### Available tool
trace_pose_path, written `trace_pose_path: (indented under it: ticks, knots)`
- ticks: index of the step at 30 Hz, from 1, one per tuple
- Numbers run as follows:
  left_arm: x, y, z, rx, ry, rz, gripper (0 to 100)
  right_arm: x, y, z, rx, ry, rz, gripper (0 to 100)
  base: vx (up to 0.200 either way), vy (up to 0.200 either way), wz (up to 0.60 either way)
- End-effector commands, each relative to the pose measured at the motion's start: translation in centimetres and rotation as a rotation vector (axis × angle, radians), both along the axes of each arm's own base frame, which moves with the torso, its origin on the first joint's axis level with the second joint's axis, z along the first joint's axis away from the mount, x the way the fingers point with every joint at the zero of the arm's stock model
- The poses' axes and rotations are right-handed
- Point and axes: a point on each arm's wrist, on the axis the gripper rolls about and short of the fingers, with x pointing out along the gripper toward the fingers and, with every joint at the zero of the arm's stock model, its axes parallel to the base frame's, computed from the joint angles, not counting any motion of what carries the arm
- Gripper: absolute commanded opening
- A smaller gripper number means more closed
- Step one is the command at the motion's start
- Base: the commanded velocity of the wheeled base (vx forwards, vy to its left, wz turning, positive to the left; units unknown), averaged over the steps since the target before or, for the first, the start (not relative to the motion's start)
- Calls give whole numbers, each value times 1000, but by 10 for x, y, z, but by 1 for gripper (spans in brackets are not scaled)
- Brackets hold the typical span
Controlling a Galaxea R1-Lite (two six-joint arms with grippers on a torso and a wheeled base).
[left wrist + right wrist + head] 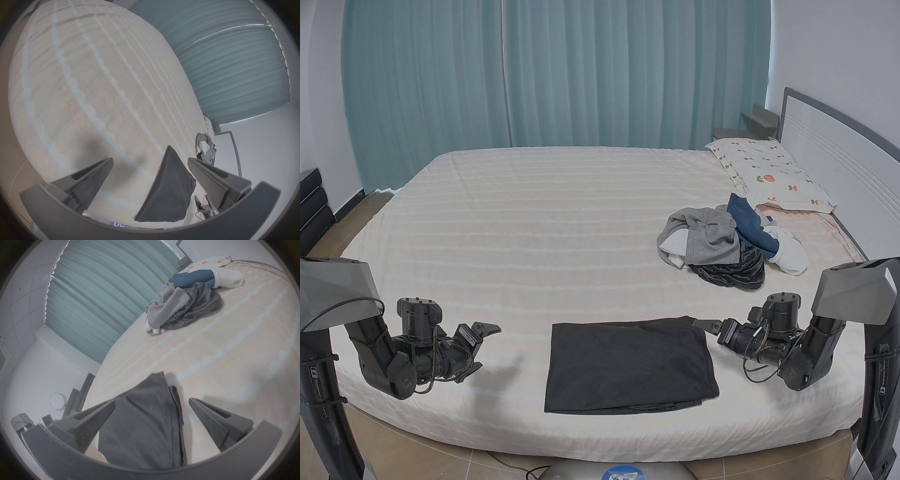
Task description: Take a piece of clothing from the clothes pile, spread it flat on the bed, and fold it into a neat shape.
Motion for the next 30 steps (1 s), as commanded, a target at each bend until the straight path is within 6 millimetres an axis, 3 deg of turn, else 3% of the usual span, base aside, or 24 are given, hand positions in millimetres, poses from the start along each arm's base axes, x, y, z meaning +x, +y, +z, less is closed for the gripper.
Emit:
trace_pose_path:
  ticks: [1,7,17,18,30]
  knots:
    - [0,0,0,0,1,2,100,34,3,-20,10,9,-22,100,0,0,0]
    - [0,0,0,0,1,2,100,62,12,-16,6,50,-15,100,0,0,0]
    - [0,0,0,0,1,2,100,67,14,-15,5,56,-13,100,0,0,0]
    - [0,0,0,0,1,2,100,67,14,-15,3,58,-12,0,0,0,0]
    - [0,0,0,0,1,2,100,69,15,-14,-9,102,-11,0,0,0,0]
